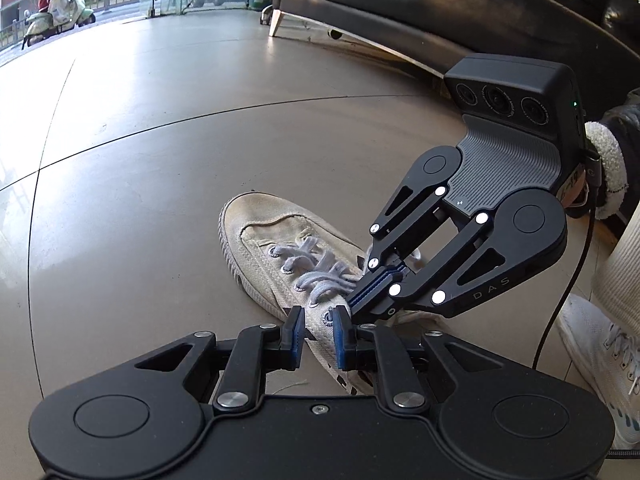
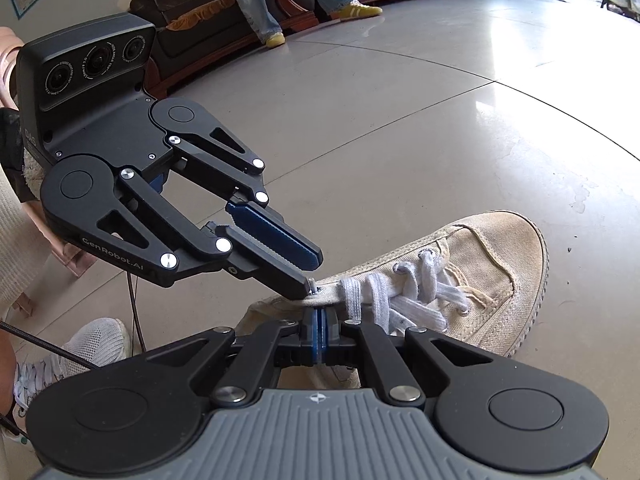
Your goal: Lace up shoes with both hands
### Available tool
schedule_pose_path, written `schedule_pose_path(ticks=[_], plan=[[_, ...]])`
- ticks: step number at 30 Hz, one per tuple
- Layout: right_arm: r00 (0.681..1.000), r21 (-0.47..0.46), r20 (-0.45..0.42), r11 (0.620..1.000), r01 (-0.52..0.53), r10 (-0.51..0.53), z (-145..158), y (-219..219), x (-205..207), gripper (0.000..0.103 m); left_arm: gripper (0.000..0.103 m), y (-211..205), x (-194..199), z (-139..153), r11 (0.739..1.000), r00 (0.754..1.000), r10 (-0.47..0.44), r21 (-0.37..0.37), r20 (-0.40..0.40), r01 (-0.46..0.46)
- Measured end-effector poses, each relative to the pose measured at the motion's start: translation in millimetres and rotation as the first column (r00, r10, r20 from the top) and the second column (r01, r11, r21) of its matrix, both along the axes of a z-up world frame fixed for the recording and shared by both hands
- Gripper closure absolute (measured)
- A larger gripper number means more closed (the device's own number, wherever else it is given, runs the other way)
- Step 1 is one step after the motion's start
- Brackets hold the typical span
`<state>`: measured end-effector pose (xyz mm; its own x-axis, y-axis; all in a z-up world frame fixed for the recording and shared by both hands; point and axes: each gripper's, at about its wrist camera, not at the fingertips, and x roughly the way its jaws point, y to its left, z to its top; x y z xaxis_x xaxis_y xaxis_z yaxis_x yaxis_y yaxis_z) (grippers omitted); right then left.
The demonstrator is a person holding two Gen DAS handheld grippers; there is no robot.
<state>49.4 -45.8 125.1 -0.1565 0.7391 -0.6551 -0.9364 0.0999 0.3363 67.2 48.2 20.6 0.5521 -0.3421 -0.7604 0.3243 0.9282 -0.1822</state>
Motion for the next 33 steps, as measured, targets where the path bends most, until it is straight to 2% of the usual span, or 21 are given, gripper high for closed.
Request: schedule_pose_path(ticks=[1, 3, 6, 13, 14, 18, 23, 28, 33], plan=[[1.0, 0.003, 0.0, 1.0, 0.002, -0.002, 1, -1, -1, 0.096, 0.085, 3, 0, -1, 1.0, 1.0, 0.018, -0.011, -0.009, -0.018], [1.0, 0.005, 0.007, 1.0, 0.001, -0.001, 3, -2, -4, 0.096, 0.085, 7, 0, -3, 0.998, 0.999, 0.047, -0.027, -0.023, -0.048], [0.999, 0.009, 0.047, 1.0, -0.005, 0.004, 8, 1, -11, 0.087, 0.085, 11, -1, -5, 0.996, 0.997, 0.073, -0.039, -0.036, -0.074], [0.987, 0.009, 0.155, 0.999, -0.036, 0.034, 19, 4, -26, 0.086, 0.086, 11, -5, -8, 0.995, 0.994, 0.096, -0.014, -0.061, -0.097], [0.985, 0.008, 0.168, 0.999, -0.038, 0.036, 21, 2, -27, 0.083, 0.086, 11, -5, -8, 0.995, 0.993, 0.098, -0.016, -0.061, -0.099], [0.979, -0.003, 0.198, 0.999, -0.039, 0.039, 24, -1, -32, 0.083, 0.086, 10, -6, -3, 0.993, 0.992, 0.113, -0.03, -0.053, -0.115], [0.968, -0.038, 0.247, 0.998, -0.044, 0.052, 24, 3, -41, 0.083, 0.086, 2, -7, 6, 0.997, 0.997, 0.073, -0.036, -0.031, -0.074], [0.955, -0.081, 0.285, 0.995, -0.06, 0.081, 18, 13, -47, 0.083, 0.087, -18, -7, 1, 1.0, 1.0, 0.009, 0.013, -0.02, -0.008], [0.946, -0.082, 0.312, 0.994, -0.068, 0.09, 18, 18, -50, 0.086, 0.087, -16, -5, -2, 1.0, 0.999, 0.024, -0.01, -0.031, -0.025]])
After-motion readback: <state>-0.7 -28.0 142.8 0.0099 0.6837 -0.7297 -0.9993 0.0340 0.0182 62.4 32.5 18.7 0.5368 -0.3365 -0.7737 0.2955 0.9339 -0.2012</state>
